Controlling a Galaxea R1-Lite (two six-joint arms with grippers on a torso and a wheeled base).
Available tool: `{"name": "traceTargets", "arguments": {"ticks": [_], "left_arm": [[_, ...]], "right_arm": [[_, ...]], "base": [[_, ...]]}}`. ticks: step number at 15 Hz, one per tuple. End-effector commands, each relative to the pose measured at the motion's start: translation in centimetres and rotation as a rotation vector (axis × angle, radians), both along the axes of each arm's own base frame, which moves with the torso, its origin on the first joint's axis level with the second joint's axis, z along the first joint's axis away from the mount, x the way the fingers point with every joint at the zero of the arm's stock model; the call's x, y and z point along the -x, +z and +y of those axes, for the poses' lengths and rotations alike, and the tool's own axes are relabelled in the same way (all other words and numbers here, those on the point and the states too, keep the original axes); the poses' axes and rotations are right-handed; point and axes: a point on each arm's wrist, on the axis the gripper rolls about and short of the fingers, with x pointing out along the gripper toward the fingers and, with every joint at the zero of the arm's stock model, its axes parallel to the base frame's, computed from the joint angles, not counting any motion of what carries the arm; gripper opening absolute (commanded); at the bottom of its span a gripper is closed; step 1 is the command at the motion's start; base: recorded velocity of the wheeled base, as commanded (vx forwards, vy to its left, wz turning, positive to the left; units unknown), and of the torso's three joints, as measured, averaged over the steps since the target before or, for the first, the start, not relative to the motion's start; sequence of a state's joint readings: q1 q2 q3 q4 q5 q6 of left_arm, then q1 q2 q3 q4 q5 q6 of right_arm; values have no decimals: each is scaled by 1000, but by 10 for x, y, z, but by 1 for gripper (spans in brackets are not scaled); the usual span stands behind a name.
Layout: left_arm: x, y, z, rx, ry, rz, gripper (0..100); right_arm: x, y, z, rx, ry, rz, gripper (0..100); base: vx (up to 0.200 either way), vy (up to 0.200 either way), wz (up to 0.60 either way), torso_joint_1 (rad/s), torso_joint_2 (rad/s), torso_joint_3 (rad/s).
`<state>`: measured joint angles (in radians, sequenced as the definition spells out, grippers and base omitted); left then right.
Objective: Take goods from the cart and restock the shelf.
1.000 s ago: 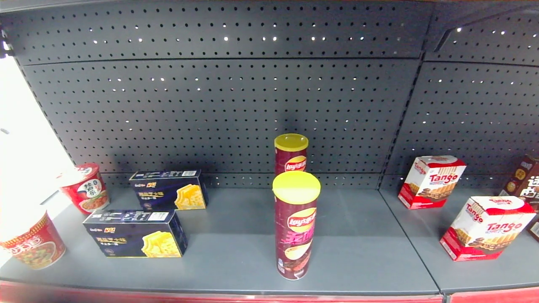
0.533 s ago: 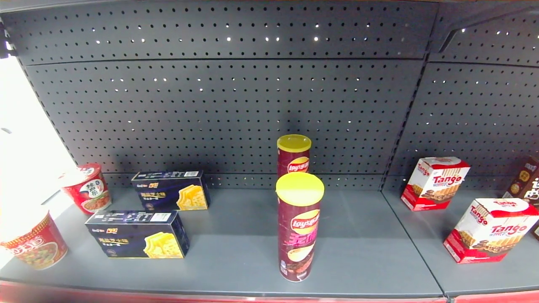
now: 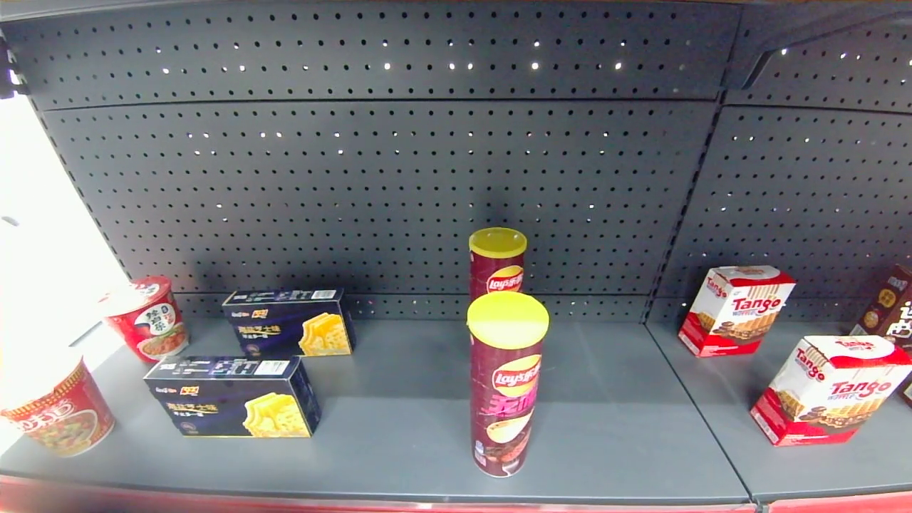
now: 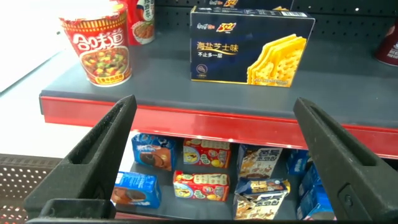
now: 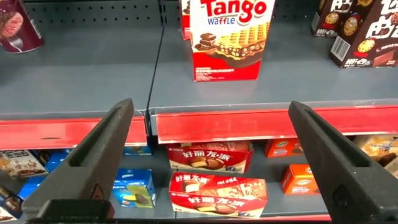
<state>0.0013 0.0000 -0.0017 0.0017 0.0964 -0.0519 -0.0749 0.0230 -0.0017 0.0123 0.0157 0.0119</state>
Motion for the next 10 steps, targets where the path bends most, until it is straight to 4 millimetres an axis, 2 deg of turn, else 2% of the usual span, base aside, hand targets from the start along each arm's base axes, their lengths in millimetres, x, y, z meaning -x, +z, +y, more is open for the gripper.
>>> {"name": "traceTargets", "arguments": {"ticks": [1,10], "left_arm": [[0,0,0,0,1,0,100],[0,0,0,0,1,0,100]], "right_arm": [[0,0,0,-1,2,3,100],[0,0,0,-2,-1,3,100]], "base": [[0,0,0,0,0,0],[0,0,0,0,0,0]]}}
